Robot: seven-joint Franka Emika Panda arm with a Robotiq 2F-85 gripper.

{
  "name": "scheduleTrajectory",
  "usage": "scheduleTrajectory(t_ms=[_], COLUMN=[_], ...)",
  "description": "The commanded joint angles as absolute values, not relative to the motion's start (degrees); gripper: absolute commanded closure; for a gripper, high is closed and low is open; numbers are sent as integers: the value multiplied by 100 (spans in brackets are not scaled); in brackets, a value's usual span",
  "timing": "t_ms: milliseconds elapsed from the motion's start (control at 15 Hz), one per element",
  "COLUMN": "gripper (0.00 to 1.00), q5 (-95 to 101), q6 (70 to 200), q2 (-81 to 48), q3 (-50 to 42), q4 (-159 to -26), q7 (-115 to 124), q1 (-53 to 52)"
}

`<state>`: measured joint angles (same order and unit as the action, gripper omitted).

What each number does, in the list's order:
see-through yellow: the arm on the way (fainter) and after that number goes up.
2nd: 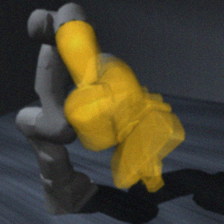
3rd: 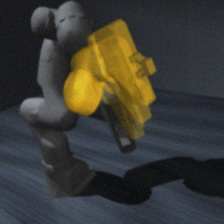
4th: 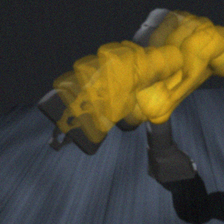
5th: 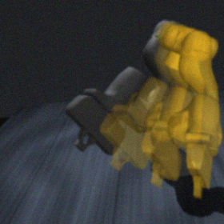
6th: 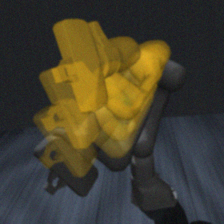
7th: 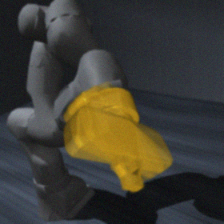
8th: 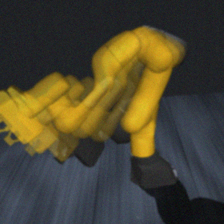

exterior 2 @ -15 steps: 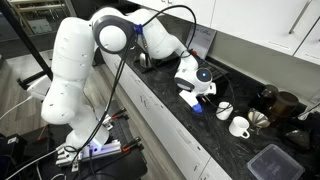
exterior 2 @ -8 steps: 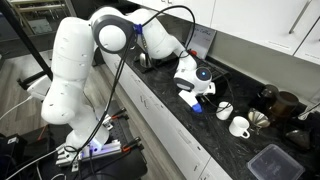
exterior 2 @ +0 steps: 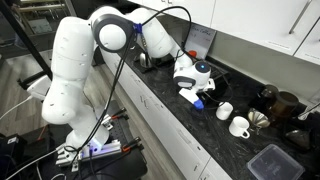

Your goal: Push down the toaster lever to the right.

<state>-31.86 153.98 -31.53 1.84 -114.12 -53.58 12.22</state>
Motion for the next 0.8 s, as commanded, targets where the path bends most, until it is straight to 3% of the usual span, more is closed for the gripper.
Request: scheduleTrajectory(t_ms=[0,467,533,600,733], gripper=[94,94,53,51,38], q5=[-1897,551,736,910,1181], q6=[15646,15733,15718,15669,15621], q2=[-2966,-2938,-2928,-2918,-2893], q3=[8,-266,-232,-218,-210], q4=[-11700,-11755,-11758,-11766,-11806], q7=[-4654,-3058,-2926,-2842,-2751], q1=[976,586,599,606,602])
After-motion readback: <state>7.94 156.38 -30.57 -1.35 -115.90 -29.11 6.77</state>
